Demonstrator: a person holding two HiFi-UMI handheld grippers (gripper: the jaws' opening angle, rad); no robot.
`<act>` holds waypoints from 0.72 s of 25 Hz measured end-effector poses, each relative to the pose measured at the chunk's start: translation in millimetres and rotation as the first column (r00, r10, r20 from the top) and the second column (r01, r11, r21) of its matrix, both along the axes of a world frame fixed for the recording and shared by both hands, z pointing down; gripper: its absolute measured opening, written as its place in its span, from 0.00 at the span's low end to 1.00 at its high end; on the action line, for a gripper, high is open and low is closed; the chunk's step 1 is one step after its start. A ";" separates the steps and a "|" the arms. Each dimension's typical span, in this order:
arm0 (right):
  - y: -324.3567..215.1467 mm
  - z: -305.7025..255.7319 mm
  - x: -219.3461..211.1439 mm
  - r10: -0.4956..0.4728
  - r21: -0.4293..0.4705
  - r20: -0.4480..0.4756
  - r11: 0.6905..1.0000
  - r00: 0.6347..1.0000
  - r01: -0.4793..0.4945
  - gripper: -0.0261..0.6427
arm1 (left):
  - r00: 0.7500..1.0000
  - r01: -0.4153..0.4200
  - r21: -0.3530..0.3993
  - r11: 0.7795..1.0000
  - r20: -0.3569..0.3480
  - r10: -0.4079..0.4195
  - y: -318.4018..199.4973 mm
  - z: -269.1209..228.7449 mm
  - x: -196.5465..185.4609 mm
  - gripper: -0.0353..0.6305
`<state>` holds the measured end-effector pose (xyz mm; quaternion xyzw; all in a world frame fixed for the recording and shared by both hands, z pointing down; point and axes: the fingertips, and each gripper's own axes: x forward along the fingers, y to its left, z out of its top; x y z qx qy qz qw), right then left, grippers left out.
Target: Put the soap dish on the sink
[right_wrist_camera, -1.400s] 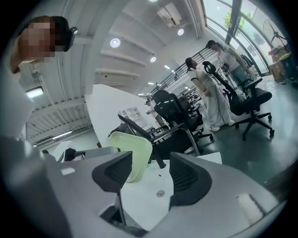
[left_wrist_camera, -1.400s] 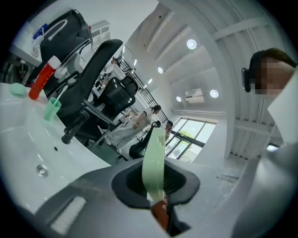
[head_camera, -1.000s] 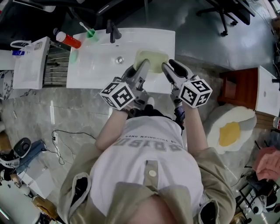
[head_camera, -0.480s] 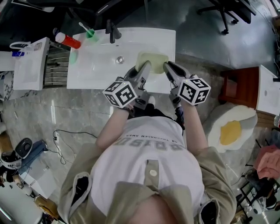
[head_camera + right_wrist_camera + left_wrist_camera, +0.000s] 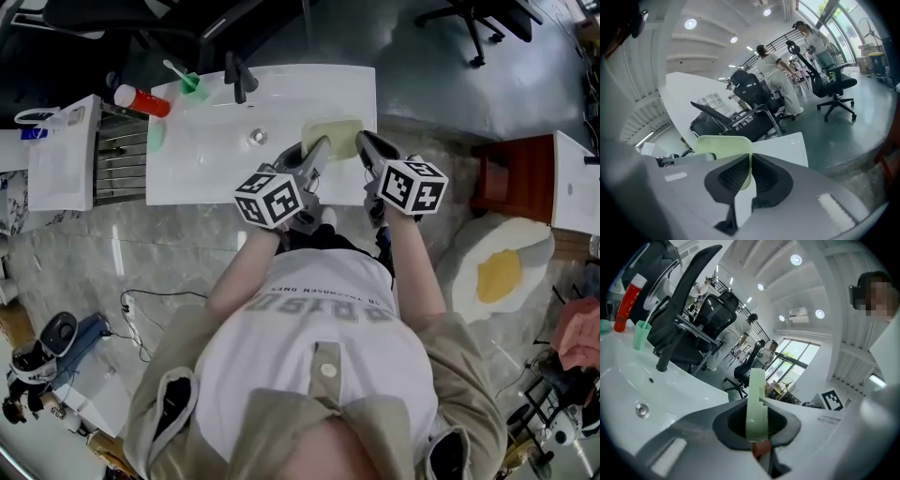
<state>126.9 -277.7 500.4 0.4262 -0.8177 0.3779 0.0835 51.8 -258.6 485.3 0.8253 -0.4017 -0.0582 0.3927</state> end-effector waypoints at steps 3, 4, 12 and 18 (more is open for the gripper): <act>-5.4 8.1 -3.6 0.030 -0.037 -0.034 0.999 0.999 -0.031 0.06 | 0.998 -0.021 -0.002 1.000 0.053 0.021 -7.3 8.0 -5.2 0.10; -7.3 10.3 -5.0 0.037 -0.046 -0.044 0.998 0.998 -0.039 0.06 | 0.997 -0.030 0.000 1.000 0.073 0.030 -10.0 10.5 -7.3 0.10; -24.4 26.4 -3.6 0.088 -0.092 -0.093 0.991 0.992 -0.097 0.06 | 0.966 -0.116 0.052 0.992 0.237 0.101 -28.7 26.5 -24.0 0.23; -35.0 36.3 -5.5 0.105 -0.114 -0.097 0.987 0.990 -0.116 0.06 | 0.898 -0.244 0.118 0.963 0.403 0.178 -34.8 33.5 -28.5 0.38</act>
